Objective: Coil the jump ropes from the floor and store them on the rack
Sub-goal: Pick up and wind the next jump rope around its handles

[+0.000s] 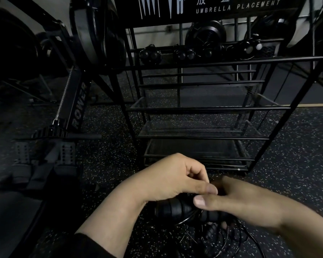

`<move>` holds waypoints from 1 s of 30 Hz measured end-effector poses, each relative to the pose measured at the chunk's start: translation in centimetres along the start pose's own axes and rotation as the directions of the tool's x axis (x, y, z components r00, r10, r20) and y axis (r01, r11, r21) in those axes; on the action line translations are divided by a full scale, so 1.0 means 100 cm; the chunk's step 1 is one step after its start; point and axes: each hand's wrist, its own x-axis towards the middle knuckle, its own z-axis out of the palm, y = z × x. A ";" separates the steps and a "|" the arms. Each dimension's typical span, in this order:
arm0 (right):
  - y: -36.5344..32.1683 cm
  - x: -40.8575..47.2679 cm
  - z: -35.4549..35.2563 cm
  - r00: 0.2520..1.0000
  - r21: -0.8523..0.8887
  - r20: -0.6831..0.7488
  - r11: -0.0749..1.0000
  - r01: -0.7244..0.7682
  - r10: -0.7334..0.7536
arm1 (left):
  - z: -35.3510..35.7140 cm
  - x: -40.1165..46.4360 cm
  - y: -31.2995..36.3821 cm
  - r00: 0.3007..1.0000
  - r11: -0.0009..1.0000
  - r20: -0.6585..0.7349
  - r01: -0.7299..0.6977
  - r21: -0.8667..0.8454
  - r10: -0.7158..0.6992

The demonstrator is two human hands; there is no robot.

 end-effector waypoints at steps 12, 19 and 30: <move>0.016 0.008 -0.005 0.984 0.330 -0.123 0.930 0.163 -0.129 | -0.011 0.006 -0.022 0.988 0.982 -0.149 0.015 -0.187 -0.044; 0.019 0.002 -0.032 0.888 0.453 -0.460 0.852 0.262 -0.028 | 0.006 0.011 -0.019 0.935 0.921 -0.268 0.121 -0.371 -0.231; 0.028 0.010 -0.029 0.691 0.080 -0.723 0.992 0.094 -0.007 | 0.012 0.015 -0.004 0.897 0.856 -0.433 0.287 0.429 -0.084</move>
